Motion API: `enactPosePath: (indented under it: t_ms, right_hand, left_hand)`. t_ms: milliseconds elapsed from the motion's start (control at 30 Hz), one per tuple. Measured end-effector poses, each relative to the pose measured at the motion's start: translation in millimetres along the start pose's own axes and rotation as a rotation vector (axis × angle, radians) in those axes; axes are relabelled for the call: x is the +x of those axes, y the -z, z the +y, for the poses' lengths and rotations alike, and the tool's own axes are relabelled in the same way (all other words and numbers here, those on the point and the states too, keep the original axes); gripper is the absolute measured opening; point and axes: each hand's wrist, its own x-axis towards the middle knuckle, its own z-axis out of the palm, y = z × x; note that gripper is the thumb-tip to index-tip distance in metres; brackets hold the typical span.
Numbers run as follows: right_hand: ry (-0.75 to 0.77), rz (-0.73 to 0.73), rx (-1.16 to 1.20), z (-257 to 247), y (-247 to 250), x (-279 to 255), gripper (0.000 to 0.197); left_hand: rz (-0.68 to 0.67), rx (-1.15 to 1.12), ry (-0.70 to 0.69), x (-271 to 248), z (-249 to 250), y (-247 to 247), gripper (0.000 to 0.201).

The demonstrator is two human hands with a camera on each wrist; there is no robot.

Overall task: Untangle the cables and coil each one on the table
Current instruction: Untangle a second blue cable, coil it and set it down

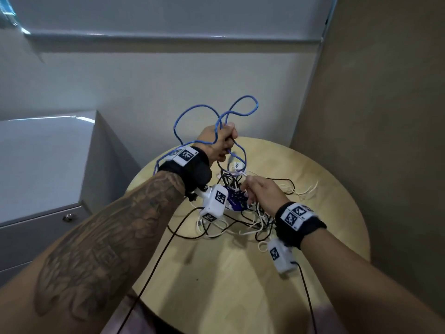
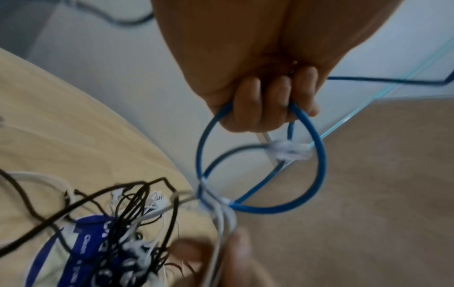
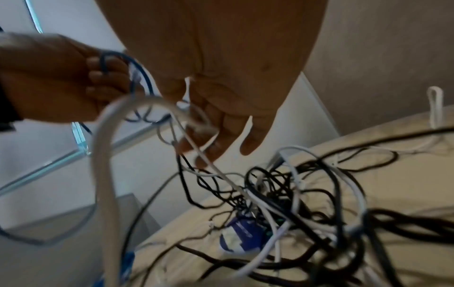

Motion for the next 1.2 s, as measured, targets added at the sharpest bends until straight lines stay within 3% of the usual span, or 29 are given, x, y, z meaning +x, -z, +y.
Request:
enactPosePath:
  t_ms: [100,400,500,633,700,767,800,867,933,1000,1067,1200]
  right_hand:
    - [-0.058,0.087,-0.113,12,0,6,0.046]
    - [-0.437,0.050,-0.482,56,37,39,0.036]
    - [-0.412,0.065,-0.650,60,57,49,0.037]
    - [-0.359,0.188,-0.602,58,74,53,0.033]
    - [-0.189,0.370,-0.444,52,70,50,0.033]
    - [0.037,0.407,-0.401,33,50,38,0.028]
    - [0.157,0.359,-0.396,23,35,30,0.025]
    - [0.308,0.085,-0.458,7,0,10,0.025]
    - [0.292,-0.342,-0.647,7,-32,-5,0.038]
    - [0.245,-0.566,-0.870,23,-44,-6,0.037]
    - [0.125,-0.525,-0.861,33,-37,1,0.025]
    - [-0.122,-0.371,-0.561,40,-15,12,0.007]
  left_hand:
    - [0.042,0.032,-0.022,6,4,6,0.035]
    - [0.132,-0.044,-0.040,12,30,25,0.029]
    - [0.082,0.121,0.032,9,22,30,0.029]
    - [0.033,0.393,0.123,4,0,33,0.028]
    - [-0.018,0.551,0.143,2,-10,32,0.028]
    - [-0.030,0.695,0.163,1,-18,30,0.023]
    - [-0.022,0.741,0.179,1,-21,30,0.023]
    - [-0.011,0.768,0.228,-2,-27,31,0.029]
    - [-0.018,0.809,0.253,-6,-34,33,0.034]
    - [-0.045,0.856,0.270,-9,-41,35,0.028]
    - [-0.078,0.913,0.279,-9,-46,37,0.026]
    - [-0.145,1.162,0.222,-14,-44,34,0.027]
